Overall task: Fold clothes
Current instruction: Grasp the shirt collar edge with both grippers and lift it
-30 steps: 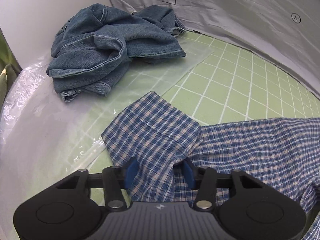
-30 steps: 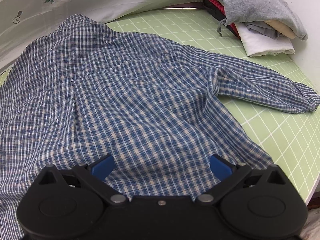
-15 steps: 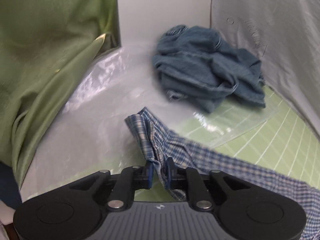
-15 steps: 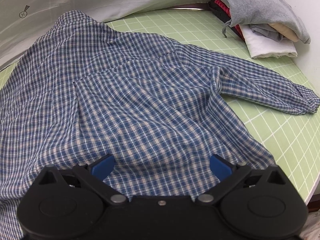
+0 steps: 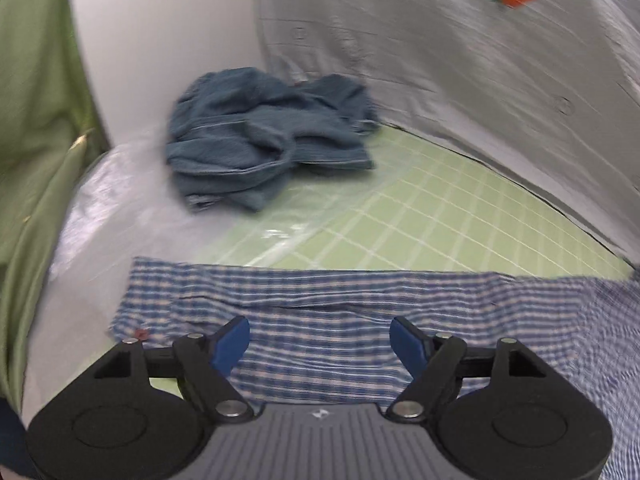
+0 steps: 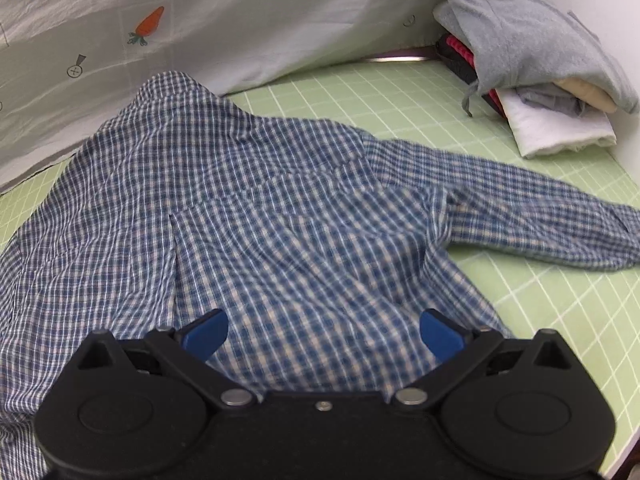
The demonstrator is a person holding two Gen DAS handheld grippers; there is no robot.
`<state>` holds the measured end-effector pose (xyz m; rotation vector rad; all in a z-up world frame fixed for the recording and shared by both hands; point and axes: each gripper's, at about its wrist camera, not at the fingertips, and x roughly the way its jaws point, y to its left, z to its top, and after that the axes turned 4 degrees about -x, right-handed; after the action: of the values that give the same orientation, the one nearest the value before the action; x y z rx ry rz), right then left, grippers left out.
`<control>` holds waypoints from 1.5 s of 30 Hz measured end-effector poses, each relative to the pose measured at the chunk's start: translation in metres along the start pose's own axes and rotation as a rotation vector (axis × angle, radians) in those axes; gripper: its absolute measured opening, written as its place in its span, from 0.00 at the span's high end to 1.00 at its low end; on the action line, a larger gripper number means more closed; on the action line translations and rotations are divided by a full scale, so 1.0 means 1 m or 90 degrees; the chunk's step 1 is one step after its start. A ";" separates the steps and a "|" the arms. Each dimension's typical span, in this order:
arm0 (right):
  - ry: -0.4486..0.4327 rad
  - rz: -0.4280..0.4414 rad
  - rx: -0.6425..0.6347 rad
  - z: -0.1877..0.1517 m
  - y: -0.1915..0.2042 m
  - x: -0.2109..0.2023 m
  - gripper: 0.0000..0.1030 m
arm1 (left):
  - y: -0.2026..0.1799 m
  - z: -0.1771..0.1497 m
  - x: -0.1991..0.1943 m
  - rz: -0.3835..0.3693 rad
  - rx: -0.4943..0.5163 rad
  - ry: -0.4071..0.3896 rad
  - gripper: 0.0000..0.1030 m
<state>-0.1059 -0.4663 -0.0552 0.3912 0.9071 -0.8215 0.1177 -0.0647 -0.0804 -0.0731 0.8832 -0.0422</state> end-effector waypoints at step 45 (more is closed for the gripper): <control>-0.167 0.187 -0.242 0.216 0.109 0.184 0.97 | -0.390 0.055 0.182 -0.352 0.299 0.011 0.97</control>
<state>0.1583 -0.6140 -0.0850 0.0756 0.7178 -0.4048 0.2727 -0.4632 -0.1538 0.1250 0.8299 -0.7649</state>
